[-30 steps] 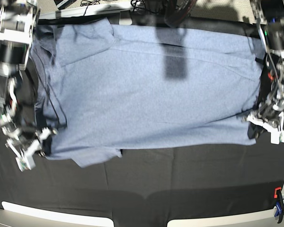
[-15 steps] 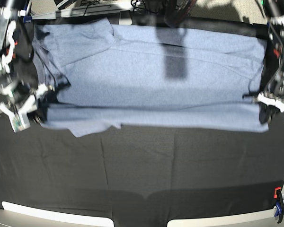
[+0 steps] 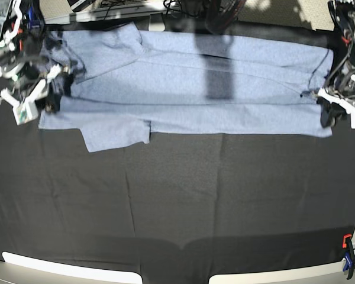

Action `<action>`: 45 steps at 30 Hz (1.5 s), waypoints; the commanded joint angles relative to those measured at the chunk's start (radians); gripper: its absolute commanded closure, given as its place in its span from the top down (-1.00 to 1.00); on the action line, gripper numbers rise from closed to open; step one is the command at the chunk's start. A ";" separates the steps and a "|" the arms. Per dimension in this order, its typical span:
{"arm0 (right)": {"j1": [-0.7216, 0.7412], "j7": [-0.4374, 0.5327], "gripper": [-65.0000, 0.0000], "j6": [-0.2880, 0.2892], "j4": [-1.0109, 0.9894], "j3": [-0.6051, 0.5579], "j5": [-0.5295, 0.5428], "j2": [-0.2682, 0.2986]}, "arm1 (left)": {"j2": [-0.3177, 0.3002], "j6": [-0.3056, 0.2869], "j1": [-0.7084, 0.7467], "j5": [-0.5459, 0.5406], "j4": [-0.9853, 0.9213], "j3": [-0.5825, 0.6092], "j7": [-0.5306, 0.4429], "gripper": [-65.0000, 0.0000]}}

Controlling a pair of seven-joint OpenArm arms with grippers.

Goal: Layout the t-shirt on the table in an organized manner, then fold the t-shirt properly
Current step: 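Lift the hem with both grippers and fold it over onto the collar, then release the folded hem with both grippers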

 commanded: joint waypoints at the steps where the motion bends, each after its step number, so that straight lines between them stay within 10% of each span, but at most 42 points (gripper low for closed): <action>1: -0.010 0.017 -1.00 -0.005 0.018 0.012 0.008 0.016 | -0.014 0.000 -0.008 -0.003 0.019 -0.007 -0.024 -1.00; 27: -0.034 -0.067 -1.00 -0.004 0.017 0.089 0.004 -0.077 | -0.040 0.000 -0.008 0.033 0.019 -0.007 0.121 -1.00; 31: -0.034 -0.114 -0.46 -0.003 0.018 0.089 0.019 -0.074 | -0.071 0.000 -0.008 0.033 0.019 -0.006 0.157 -1.00; 36: -0.033 -0.222 -0.29 0.004 0.034 0.089 0.206 -0.016 | -0.136 0.001 -0.008 0.032 0.019 -0.006 0.182 -0.09; 45: 0.170 -0.284 -0.29 -0.012 0.025 0.075 0.312 0.026 | -0.134 0.008 -0.017 -0.059 0.021 -0.006 0.152 -0.01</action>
